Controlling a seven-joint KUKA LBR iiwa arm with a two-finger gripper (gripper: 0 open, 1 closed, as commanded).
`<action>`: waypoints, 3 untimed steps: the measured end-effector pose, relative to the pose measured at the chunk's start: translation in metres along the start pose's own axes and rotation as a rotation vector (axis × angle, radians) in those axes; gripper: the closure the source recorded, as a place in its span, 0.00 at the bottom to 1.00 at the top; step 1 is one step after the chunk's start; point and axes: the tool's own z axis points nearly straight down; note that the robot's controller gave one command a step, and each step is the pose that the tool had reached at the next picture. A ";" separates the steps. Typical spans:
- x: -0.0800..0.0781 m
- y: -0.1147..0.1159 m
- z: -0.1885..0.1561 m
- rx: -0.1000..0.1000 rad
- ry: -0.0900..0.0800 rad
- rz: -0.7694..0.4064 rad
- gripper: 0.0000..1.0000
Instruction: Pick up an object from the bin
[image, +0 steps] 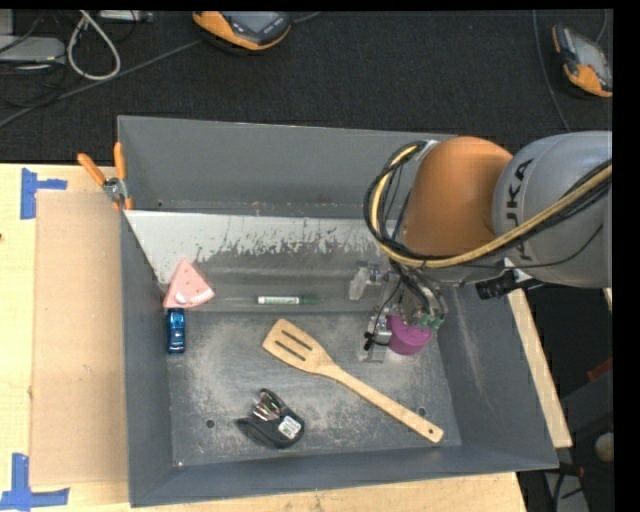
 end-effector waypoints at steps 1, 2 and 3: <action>0.014 0.010 0.020 0.001 -0.002 0.000 0.00; 0.039 0.026 0.034 -0.001 0.009 0.027 0.00; 0.042 0.024 0.086 -0.001 0.001 0.075 0.00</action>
Offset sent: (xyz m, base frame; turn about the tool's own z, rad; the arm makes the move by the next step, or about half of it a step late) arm -0.0348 0.0282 -0.0322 0.0295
